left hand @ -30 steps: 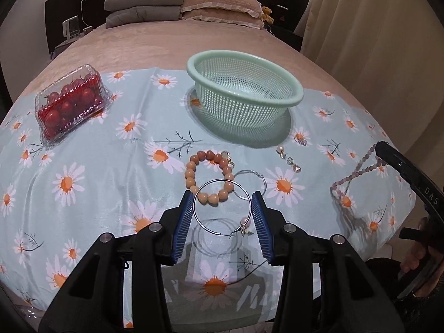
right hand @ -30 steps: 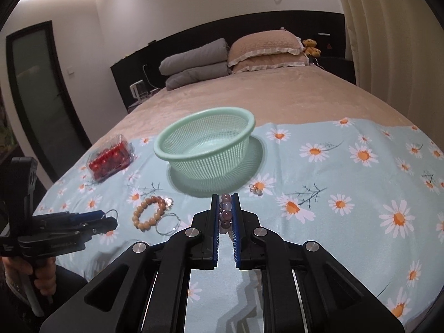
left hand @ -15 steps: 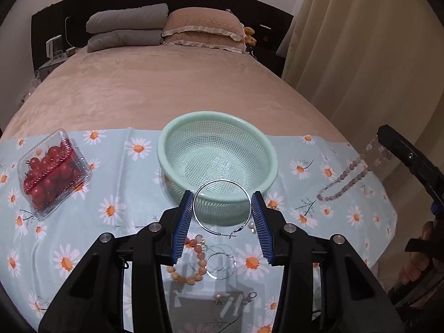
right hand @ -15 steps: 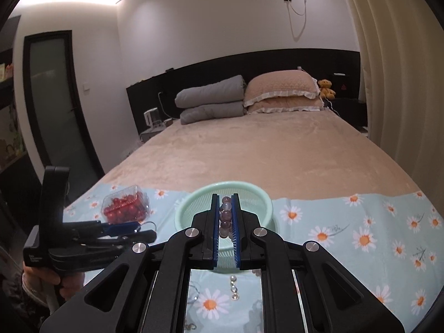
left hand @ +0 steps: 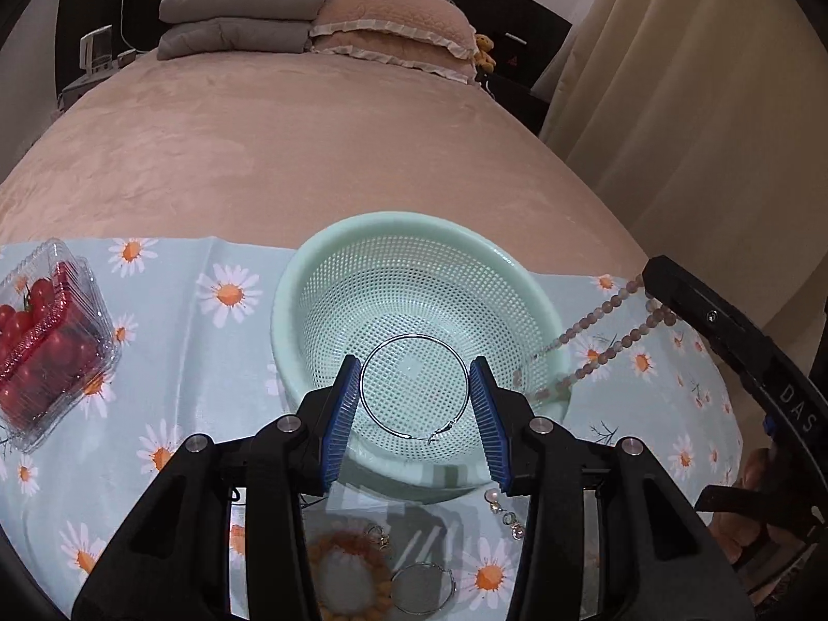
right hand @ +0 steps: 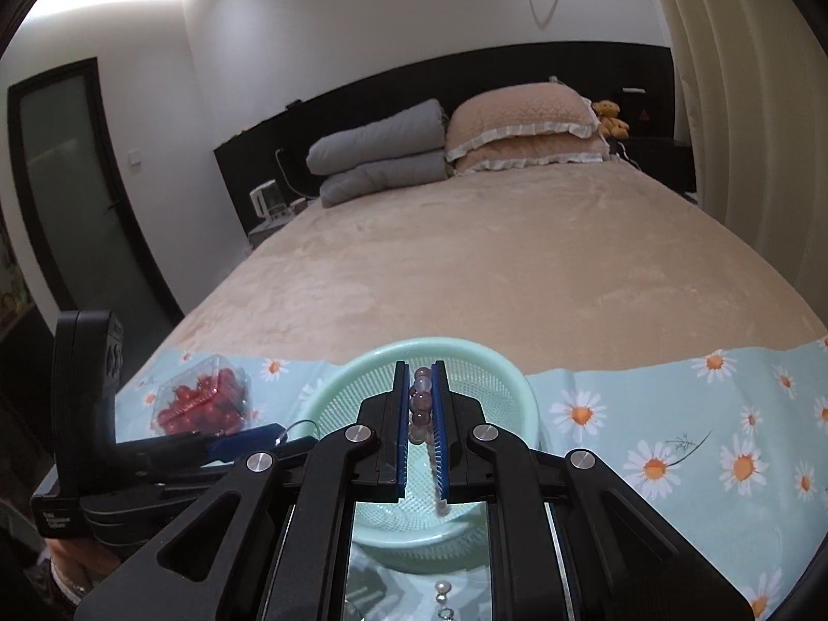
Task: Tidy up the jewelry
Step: 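Open both tools to drop the bracelet and necklace into the basket, then grasp the wooden bead bracelet with the left tool while the right tool grasps a silver earring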
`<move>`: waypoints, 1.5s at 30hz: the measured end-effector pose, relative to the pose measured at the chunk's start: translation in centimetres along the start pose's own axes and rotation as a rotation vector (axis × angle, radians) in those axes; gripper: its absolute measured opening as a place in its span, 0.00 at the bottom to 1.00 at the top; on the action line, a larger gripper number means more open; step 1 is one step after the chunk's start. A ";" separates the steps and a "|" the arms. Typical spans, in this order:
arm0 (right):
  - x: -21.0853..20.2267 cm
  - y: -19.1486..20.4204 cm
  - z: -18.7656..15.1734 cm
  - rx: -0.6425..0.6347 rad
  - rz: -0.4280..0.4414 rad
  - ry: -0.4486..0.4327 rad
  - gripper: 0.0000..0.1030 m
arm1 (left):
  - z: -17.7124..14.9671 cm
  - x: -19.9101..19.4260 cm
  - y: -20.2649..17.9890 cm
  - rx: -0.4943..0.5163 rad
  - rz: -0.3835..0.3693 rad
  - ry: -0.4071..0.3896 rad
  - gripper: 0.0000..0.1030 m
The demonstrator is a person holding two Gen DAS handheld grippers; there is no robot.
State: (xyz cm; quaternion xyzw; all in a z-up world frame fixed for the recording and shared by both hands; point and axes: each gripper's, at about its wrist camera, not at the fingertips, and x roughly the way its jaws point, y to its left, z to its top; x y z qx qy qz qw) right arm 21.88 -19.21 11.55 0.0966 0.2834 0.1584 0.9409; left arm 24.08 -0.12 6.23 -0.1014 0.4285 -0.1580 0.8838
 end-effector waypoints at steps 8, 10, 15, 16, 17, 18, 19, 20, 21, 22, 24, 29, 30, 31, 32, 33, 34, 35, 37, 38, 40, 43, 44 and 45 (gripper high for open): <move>2.0 -1.1 -2.2 0.000 -0.053 0.040 0.08 | -0.4 1.4 -0.1 0.048 0.036 0.006 0.43; 2.7 -1.4 -3.0 0.009 -0.057 0.060 0.08 | -0.7 1.4 -0.3 0.069 0.054 0.004 0.43; 3.7 -2.1 -4.3 0.012 -0.101 0.071 0.12 | -0.8 1.7 0.3 0.053 0.060 0.011 0.44; 3.8 -2.1 -4.2 0.010 -0.109 0.079 0.12 | -0.9 1.7 0.4 0.054 0.072 0.010 0.44; 3.7 -2.2 -4.0 0.013 -0.107 0.075 0.19 | -0.9 1.8 0.5 0.057 0.084 0.013 0.44; 3.3 -2.3 -3.9 0.022 -0.111 0.056 0.40 | -0.9 1.9 0.6 0.060 0.085 0.011 0.48; 2.9 -2.6 -3.8 0.036 -0.133 0.030 0.57 | -0.9 1.8 1.0 0.057 0.083 0.005 0.61; 2.3 -2.8 -3.8 0.050 -0.157 -0.004 0.83 | -0.9 1.6 1.2 0.048 0.093 -0.005 0.71; 1.8 -3.1 -3.7 0.059 -0.172 -0.032 0.84 | -0.8 1.3 1.5 0.035 0.113 -0.023 0.84; 1.5 -3.5 -3.6 0.072 -0.171 -0.035 0.84 | -0.7 1.0 1.8 0.020 0.135 -0.043 0.88; 1.0 -4.5 -3.3 0.114 -0.154 -0.037 0.84 | -0.6 0.5 2.5 0.002 0.155 -0.054 0.91; 0.1 -6.1 -3.3 0.192 -0.169 -0.039 0.84 | -0.6 0.2 4.1 -0.057 0.153 -0.022 0.94; 0.0 -6.1 -3.2 0.192 -0.174 -0.038 0.84 | -0.6 0.2 4.3 -0.063 0.143 -0.017 0.94; -0.1 -6.1 -3.1 0.188 -0.180 -0.038 0.84 | -0.6 0.1 4.4 -0.067 0.142 -0.015 0.94; -0.2 -6.1 -3.0 0.181 -0.185 -0.037 0.84 | -0.7 -0.1 4.4 -0.066 0.149 -0.014 0.94; -0.4 -6.0 -3.1 0.173 -0.191 -0.035 0.84 | -0.8 -0.2 4.4 -0.055 0.157 -0.015 0.94; -0.6 -5.9 -3.1 0.164 -0.197 -0.035 0.84 | -1.0 -0.3 4.3 -0.038 0.168 -0.015 0.94; -0.8 -5.9 -3.0 0.155 -0.199 -0.035 0.84 | -1.1 -0.4 4.2 -0.017 0.182 -0.014 0.94; -1.1 -5.8 -2.9 0.136 -0.201 -0.029 0.84 | -1.5 -0.6 4.2 0.017 0.206 -0.013 0.94; -1.3 -5.8 -2.9 0.129 -0.208 -0.030 0.84 | -1.7 -0.6 4.3 0.030 0.210 -0.013 0.94; -1.6 -5.8 -2.8 0.123 -0.213 -0.027 0.84 | -2.0 -0.4 4.7 0.023 0.190 -0.001 0.94; -1.9 -5.7 -2.6 0.112 -0.215 -0.021 0.84 | -2.5 -0.4 5.5 -0.015 0.172 0.022 0.94; -2.0 -5.7 -2.5 0.106 -0.213 -0.015 0.84 | -2.6 -0.5 5.8 -0.029 0.164 0.021 0.94; -2.1 -5.6 -2.5 0.099 -0.212 -0.010 0.84 | -2.8 -0.7 5.9 -0.037 0.155 0.020 0.94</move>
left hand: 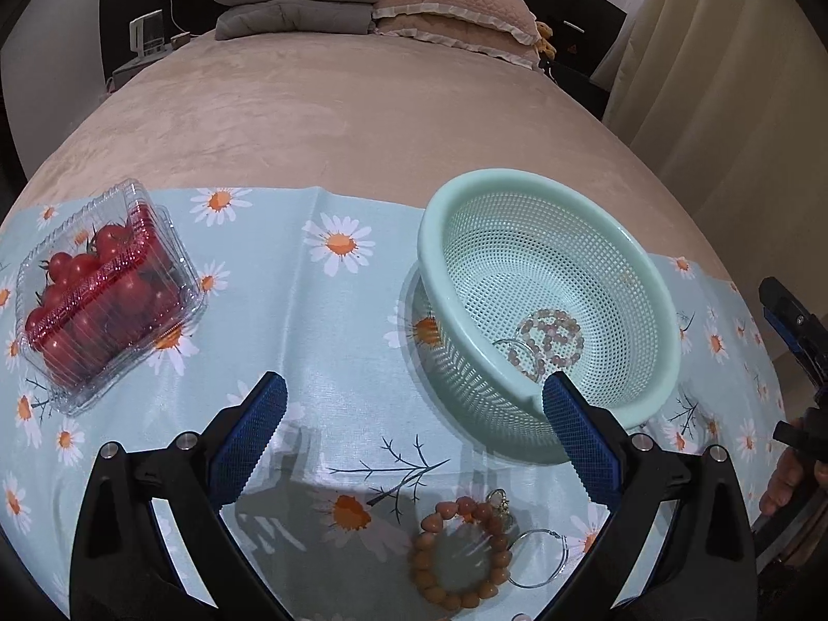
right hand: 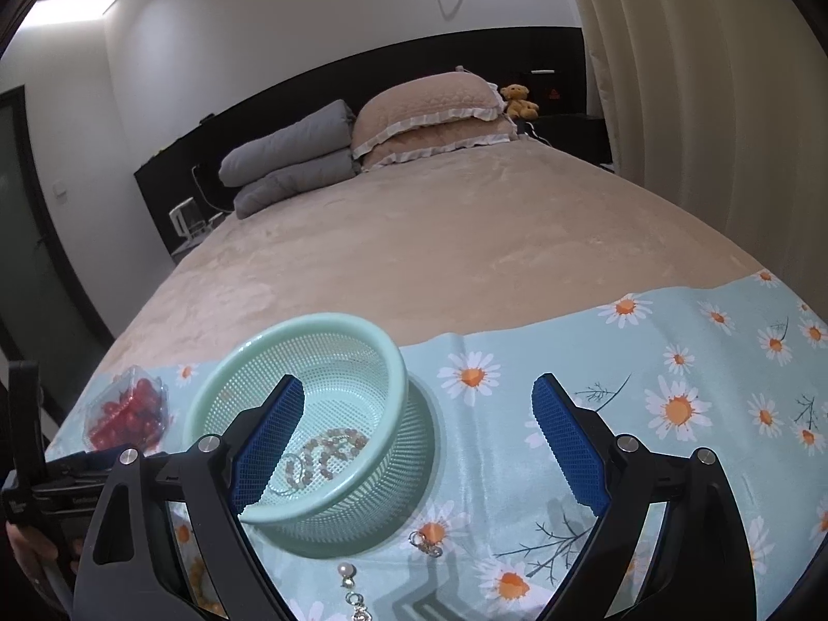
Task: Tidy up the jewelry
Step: 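Grasp the wooden bead bracelet with the left tool while the right tool grasps a silver earring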
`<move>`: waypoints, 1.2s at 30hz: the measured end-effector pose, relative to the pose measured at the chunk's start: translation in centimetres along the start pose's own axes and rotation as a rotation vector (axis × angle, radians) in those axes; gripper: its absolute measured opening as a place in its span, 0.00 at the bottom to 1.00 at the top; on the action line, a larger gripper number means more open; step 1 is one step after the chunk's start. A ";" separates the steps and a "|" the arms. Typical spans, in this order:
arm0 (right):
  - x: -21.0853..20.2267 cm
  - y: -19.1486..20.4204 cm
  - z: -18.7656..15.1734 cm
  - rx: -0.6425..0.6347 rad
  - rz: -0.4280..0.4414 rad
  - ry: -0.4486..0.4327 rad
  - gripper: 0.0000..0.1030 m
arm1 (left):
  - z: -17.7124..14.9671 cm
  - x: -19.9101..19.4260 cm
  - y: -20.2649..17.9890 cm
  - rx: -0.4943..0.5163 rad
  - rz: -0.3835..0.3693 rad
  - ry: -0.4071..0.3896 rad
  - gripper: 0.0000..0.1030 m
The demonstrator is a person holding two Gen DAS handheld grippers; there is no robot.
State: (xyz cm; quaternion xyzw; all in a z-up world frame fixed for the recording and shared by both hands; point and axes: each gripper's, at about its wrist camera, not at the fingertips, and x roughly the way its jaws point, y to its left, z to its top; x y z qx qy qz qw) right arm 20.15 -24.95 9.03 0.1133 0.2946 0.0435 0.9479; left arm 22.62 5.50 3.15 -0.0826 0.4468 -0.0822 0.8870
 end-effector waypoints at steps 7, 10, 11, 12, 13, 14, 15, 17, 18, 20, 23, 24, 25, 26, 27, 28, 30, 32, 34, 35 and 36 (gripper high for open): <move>0.1 0.4 -1.5 -0.066 0.005 0.044 0.83 | -2.3 0.4 0.7 0.049 -0.021 0.066 0.94; 0.6 0.1 -2.3 -0.095 0.026 0.083 0.83 | -3.4 0.6 0.8 0.114 -0.039 0.085 0.94; 0.7 0.0 -2.5 -0.111 0.028 0.095 0.83 | -3.7 0.9 1.1 0.122 -0.057 0.108 0.94; 0.8 -0.1 -2.8 -0.128 0.034 0.106 0.83 | -3.9 1.1 1.3 0.125 -0.058 0.121 0.94; 0.9 -0.3 -3.0 -0.142 0.037 0.119 0.83 | -4.2 1.2 1.7 0.125 -0.064 0.124 0.94; 1.0 -0.4 -3.3 -0.154 0.035 0.131 0.83 | -4.4 1.3 2.0 0.124 -0.069 0.130 0.94; 1.2 -0.6 -3.5 -0.161 0.031 0.141 0.83 | -4.7 1.4 2.2 0.127 -0.086 0.144 0.94; 1.4 -1.0 -4.0 -0.165 0.034 0.158 0.83 | -5.2 1.7 2.4 0.139 -0.133 0.183 0.94; 1.6 -1.2 -4.3 -0.162 0.041 0.167 0.83 | -5.5 1.8 2.4 0.154 -0.136 0.192 0.94; 2.2 -1.5 -4.8 -0.163 0.056 0.192 0.83 | -6.2 2.0 2.0 0.206 -0.116 0.197 0.94; 3.1 -1.1 -5.8 -0.208 0.060 0.226 0.82 | -7.2 2.5 1.4 0.292 -0.081 0.209 0.94; 3.3 -0.9 -6.1 -0.228 0.068 0.235 0.81 | -7.4 2.6 1.2 0.314 -0.069 0.209 0.94; 3.7 -0.7 -6.5 -0.248 0.070 0.250 0.80 | -7.7 2.7 1.0 0.330 -0.059 0.210 0.94; 4.0 -0.5 -6.9 -0.268 0.068 0.268 0.78 | -7.8 2.9 0.8 0.343 -0.049 0.211 0.94; 4.3 -0.3 -7.3 -0.287 0.071 0.284 0.77 | -8.0 2.9 0.6 0.351 -0.043 0.211 0.94; 4.5 -0.2 -7.7 -0.303 0.073 0.297 0.77 | -7.9 3.0 0.6 0.356 -0.040 0.210 0.94; 5.0 0.0 -8.2 -0.326 0.076 0.321 0.74 | -8.1 2.9 0.4 0.369 -0.035 0.203 0.94; 5.6 0.1 -8.7 -0.337 0.072 0.339 0.71 | -8.3 2.7 0.2 0.395 -0.029 0.195 0.94; 6.3 0.1 -9.1 -0.344 0.067 0.359 0.67 | -8.6 2.9 -0.2 0.426 0.000 0.185 0.94; 6.7 0.3 -9.3 -0.357 0.059 0.368 0.60 | -8.8 3.0 -0.4 0.440 0.017 0.180 0.94; 7.1 0.5 -9.6 -0.381 0.041 0.379 0.52 | -9.0 3.2 -0.6 0.455 0.033 0.173 0.95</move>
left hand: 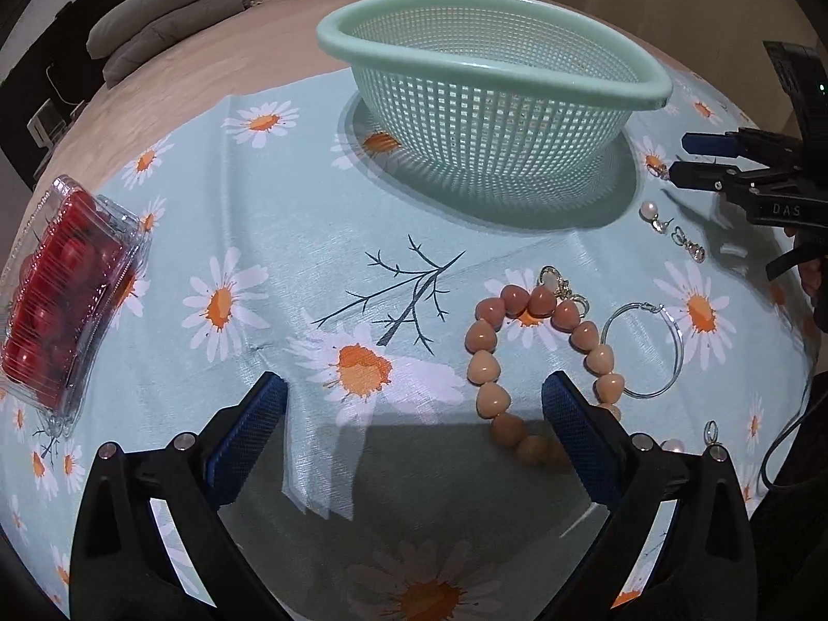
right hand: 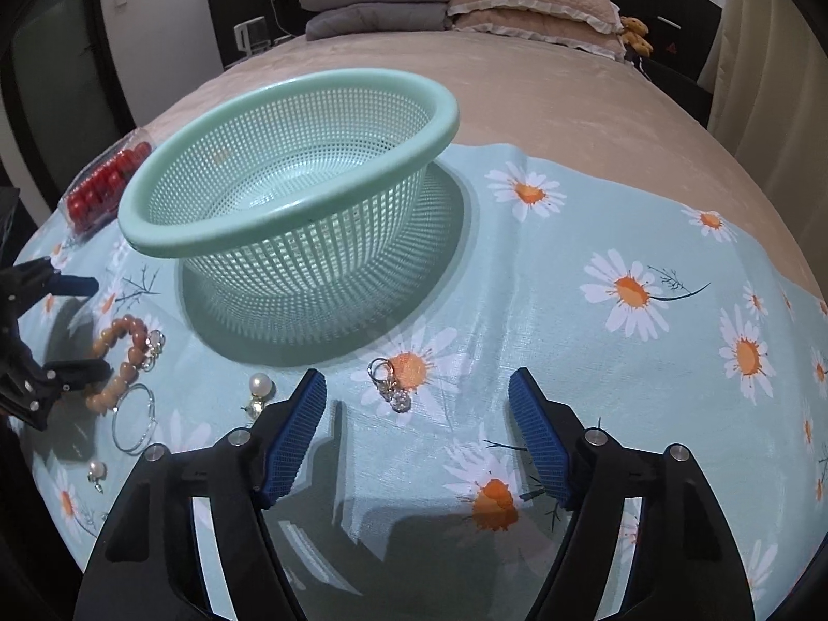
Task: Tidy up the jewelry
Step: 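Grasp the wooden bead bracelet with the left tool while the right tool grasps a silver earring, then carry the wooden bracelet and silver earring over the basket with both tools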
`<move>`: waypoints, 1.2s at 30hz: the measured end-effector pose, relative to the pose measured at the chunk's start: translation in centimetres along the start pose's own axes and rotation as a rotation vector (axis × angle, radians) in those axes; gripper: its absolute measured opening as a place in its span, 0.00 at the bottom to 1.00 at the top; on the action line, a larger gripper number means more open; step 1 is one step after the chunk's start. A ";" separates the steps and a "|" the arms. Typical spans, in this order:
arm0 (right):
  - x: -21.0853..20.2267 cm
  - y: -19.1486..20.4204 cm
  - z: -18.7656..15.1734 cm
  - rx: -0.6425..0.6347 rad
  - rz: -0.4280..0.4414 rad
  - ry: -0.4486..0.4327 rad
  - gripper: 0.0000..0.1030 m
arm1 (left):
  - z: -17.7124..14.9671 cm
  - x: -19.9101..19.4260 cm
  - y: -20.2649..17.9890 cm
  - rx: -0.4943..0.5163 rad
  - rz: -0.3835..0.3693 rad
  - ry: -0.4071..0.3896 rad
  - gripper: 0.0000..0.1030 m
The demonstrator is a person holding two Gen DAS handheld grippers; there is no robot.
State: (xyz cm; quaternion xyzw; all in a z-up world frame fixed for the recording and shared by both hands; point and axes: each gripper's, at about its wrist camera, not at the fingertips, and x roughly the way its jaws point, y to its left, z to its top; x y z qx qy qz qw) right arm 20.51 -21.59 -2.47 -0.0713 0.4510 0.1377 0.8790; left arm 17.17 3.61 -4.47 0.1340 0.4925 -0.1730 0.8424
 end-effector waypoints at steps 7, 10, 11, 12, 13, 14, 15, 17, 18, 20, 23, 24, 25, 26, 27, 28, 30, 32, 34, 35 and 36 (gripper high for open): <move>1.2 0.6 0.0 -0.004 -0.007 0.072 0.09 | 0.4 -0.6 -1.2 0.031 -0.064 -0.011 0.34; 1.2 0.7 0.1 0.005 -0.012 0.079 0.09 | 0.2 -0.7 -2.1 0.086 -0.063 0.008 0.11; 1.1 0.7 0.3 0.012 -0.010 0.083 0.09 | 0.3 -0.6 -2.1 0.089 -0.060 0.010 0.11; 1.0 0.6 0.2 0.015 -0.005 0.086 0.09 | 0.4 -0.7 -2.0 0.083 -0.064 0.014 0.11; 0.9 0.6 0.2 0.018 0.000 0.087 0.09 | 0.6 -0.6 -2.0 0.073 -0.073 0.021 0.11; 0.7 0.5 0.2 0.021 0.004 0.088 0.09 | 0.7 -0.7 -1.9 0.060 -0.081 0.027 0.11; 0.5 0.3 0.2 0.025 0.005 0.090 0.09 | 0.9 -0.9 -1.6 0.049 -0.083 0.036 0.11; -0.2 0.0 0.3 0.038 0.016 0.082 0.09 | 1.0 -1.2 -1.4 0.042 -0.069 0.049 0.11; -0.5 -0.2 0.4 0.043 0.021 0.077 0.09 | 1.0 -1.3 -1.2 0.039 -0.062 0.062 0.11; -1.4 -0.3 0.6 0.048 0.028 0.063 0.09 | 1.0 -1.9 -0.7 0.028 -0.050 0.084 0.12; -2.7 -0.5 1.0 0.056 0.051 0.041 0.09 | 1.3 -3.1 -0.3 0.008 -0.042 0.079 0.12; -3.2 -0.7 1.0 0.059 0.053 0.032 0.09 | 1.6 -3.7 0.0 0.000 -0.045 0.070 0.12; -3.7 -0.9 1.1 0.064 0.060 0.024 0.09 | 1.8 -4.4 0.1 -0.007 -0.050 0.054 0.12; -4.1 -1.0 1.1 0.070 0.068 0.014 0.09 | 2.0 -5.1 0.2 -0.013 -0.054 0.039 0.12; -4.4 -1.4 1.3 0.075 0.074 0.005 0.09 | 2.2 -5.8 0.2 -0.016 -0.058 0.025 0.12; -4.8 -1.5 1.3 0.078 0.076 -0.004 0.09 | 2.4 -6.5 0.2 -0.020 -0.062 0.008 0.12; -5.7 -1.4 1.2 0.084 0.078 -0.026 0.09 | 2.8 -7.8 0.1 -0.032 -0.072 -0.024 0.12; -6.6 -1.4 1.7 0.098 0.089 -0.055 0.09 | 3.5 -8.8 0.6 -0.048 -0.088 -0.054 0.12; -7.3 -1.3 2.1 0.106 0.096 -0.078 0.09 | 4.0 -9.6 0.6 -0.063 -0.098 -0.078 0.12; -7.5 -1.2 2.2 0.107 0.100 -0.086 0.09 | 4.2 -9.8 0.3 -0.068 -0.099 -0.088 0.12; -7.8 -1.1 2.4 0.107 0.108 -0.091 0.09 | 4.4 -10.1 0.2 -0.076 -0.107 -0.097 0.12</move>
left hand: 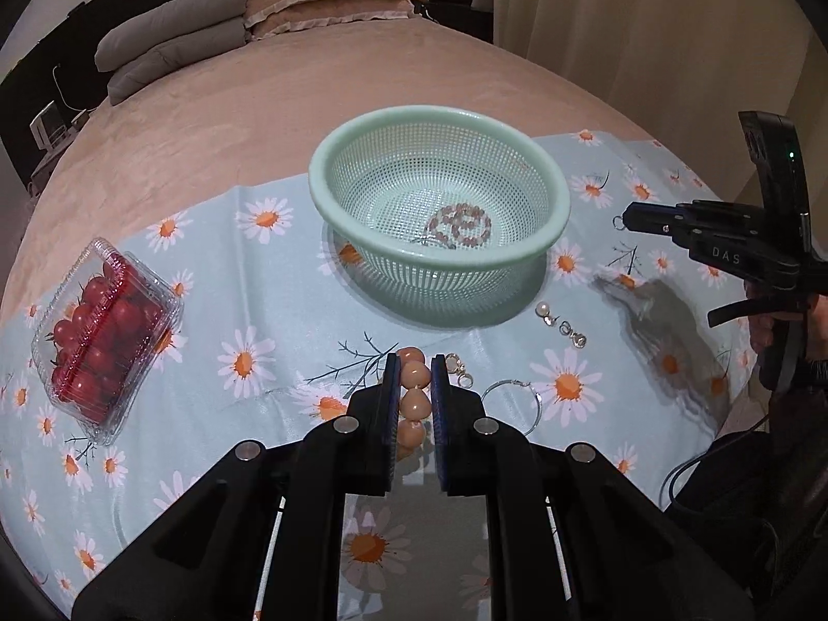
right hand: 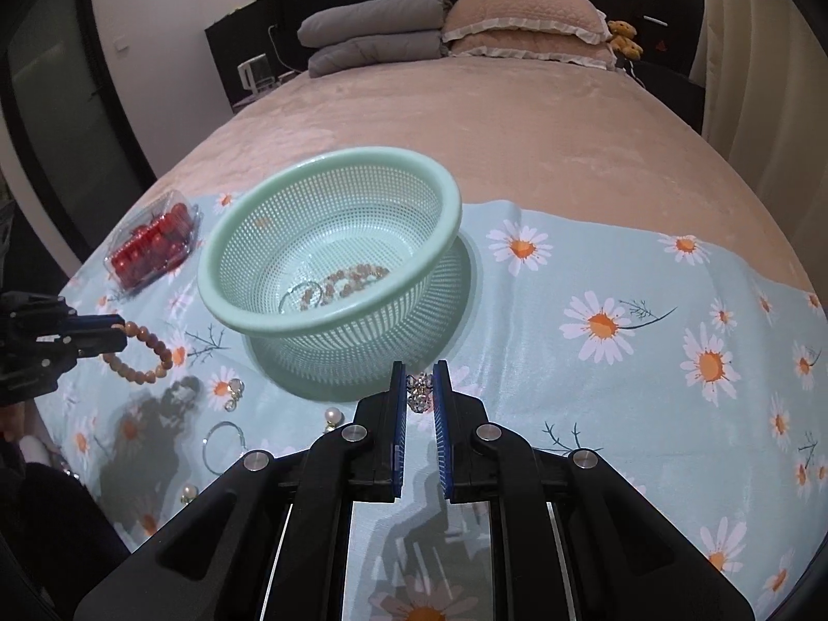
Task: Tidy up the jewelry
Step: 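Carry the wooden bracelet and silver earring over the basket with both tools, then open both tools to drop the bracelet and earring into the basket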
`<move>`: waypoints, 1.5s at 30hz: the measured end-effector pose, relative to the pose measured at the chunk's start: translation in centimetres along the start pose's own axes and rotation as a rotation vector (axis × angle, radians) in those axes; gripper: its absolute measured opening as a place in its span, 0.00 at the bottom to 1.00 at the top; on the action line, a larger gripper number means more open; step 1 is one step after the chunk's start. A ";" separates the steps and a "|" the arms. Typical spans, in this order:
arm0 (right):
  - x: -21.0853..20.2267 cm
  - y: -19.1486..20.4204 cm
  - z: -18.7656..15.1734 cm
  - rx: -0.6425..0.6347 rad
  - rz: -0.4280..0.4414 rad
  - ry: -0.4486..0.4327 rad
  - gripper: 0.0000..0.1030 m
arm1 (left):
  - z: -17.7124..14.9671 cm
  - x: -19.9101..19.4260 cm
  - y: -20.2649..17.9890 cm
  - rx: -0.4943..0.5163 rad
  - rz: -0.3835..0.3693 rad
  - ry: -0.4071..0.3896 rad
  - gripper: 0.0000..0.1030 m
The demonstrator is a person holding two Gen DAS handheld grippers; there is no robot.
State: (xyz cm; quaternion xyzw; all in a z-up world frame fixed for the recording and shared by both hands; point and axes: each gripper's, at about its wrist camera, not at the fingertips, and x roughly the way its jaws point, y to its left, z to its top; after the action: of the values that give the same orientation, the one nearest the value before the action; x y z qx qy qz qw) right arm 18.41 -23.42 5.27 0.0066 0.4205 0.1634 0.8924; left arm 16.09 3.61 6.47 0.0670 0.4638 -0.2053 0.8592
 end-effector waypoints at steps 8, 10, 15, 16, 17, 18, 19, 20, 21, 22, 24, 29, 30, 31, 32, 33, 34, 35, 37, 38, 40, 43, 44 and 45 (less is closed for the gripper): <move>-0.6 2.6 1.7 0.011 0.050 -0.045 0.09 | 2.3 -1.3 -2.0 -0.032 -0.056 -0.055 0.12; -0.5 3.3 2.0 0.019 0.065 -0.057 0.09 | 3.0 -1.7 -2.3 -0.044 -0.055 -0.077 0.12; -0.2 4.9 3.1 0.020 0.083 -0.081 0.09 | 4.8 -3.0 -2.3 -0.096 -0.061 -0.141 0.12; -0.1 5.0 3.2 0.029 0.085 -0.089 0.09 | 5.1 -3.1 -2.2 -0.109 -0.058 -0.156 0.12; 0.1 5.1 3.4 0.036 0.085 -0.089 0.09 | 5.4 -3.1 -2.1 -0.118 -0.052 -0.167 0.12; 0.2 5.3 3.6 0.038 0.083 -0.089 0.09 | 5.7 -3.0 -2.1 -0.119 -0.052 -0.171 0.12; 0.3 5.5 3.7 0.039 0.084 -0.096 0.09 | 5.9 -2.8 -2.1 -0.123 -0.068 -0.177 0.12; 0.4 5.6 3.8 0.043 0.088 -0.101 0.09 | 6.1 -2.5 -2.0 -0.129 -0.077 -0.185 0.12; 0.6 5.6 3.9 0.051 0.087 -0.105 0.09 | 6.3 -2.2 -1.9 -0.128 -0.070 -0.189 0.12; 0.7 5.7 4.0 0.064 0.074 -0.111 0.09 | 6.7 -1.8 -2.0 -0.118 -0.066 -0.196 0.12; 0.7 6.0 4.3 0.076 0.078 -0.129 0.09 | 7.3 -1.1 -1.8 -0.108 -0.068 -0.205 0.12; 1.7 6.7 4.9 0.073 0.079 -0.154 0.09 | 8.1 1.3 -0.3 -0.170 -0.088 -0.201 0.12; 2.0 6.7 4.8 0.069 0.083 -0.156 0.09 | 8.1 1.9 -0.2 -0.173 -0.087 -0.189 0.12; 2.4 6.7 4.7 0.070 0.090 -0.156 0.09 | 8.1 2.5 -0.1 -0.177 -0.084 -0.175 0.12; 2.9 6.6 4.6 0.071 0.090 -0.157 0.09 | 8.0 2.9 0.0 -0.177 -0.078 -0.168 0.12; 3.4 6.5 4.4 0.071 0.089 -0.150 0.09 | 7.9 3.3 0.0 -0.175 -0.072 -0.164 0.12; 3.9 6.5 4.2 0.070 0.083 -0.141 0.09 | 7.7 3.6 0.1 -0.172 -0.066 -0.163 0.12; 4.4 6.3 3.9 0.069 0.078 -0.137 0.09 | 7.5 3.8 0.1 -0.168 -0.064 -0.160 0.12; 5.0 6.1 3.5 0.064 0.080 -0.125 0.09 | 7.4 4.3 0.0 -0.160 -0.040 -0.141 0.12; 5.2 6.1 3.4 0.059 0.072 -0.122 0.09 | 7.5 4.4 -0.1 -0.151 -0.029 -0.138 0.12; 5.4 5.9 3.6 0.053 0.060 -0.125 0.09 | 7.5 4.6 -0.3 -0.139 -0.020 -0.131 0.12; 5.6 5.6 3.6 0.056 0.068 -0.128 0.09 | 7.4 5.1 -0.4 -0.125 -0.010 -0.118 0.12; 5.7 5.6 3.6 0.054 0.068 -0.126 0.10 | 7.4 5.2 -0.4 -0.123 -0.005 -0.114 0.12; 5.7 5.6 3.5 0.050 0.066 -0.127 0.10 | 7.3 5.3 -0.5 -0.121 -0.005 -0.109 0.12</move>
State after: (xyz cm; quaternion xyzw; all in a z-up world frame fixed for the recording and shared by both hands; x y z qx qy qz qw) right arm 22.81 -16.03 4.09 0.0532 0.3665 0.1812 0.9111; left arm 24.06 -0.56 6.22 0.0023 0.4279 -0.1823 0.8853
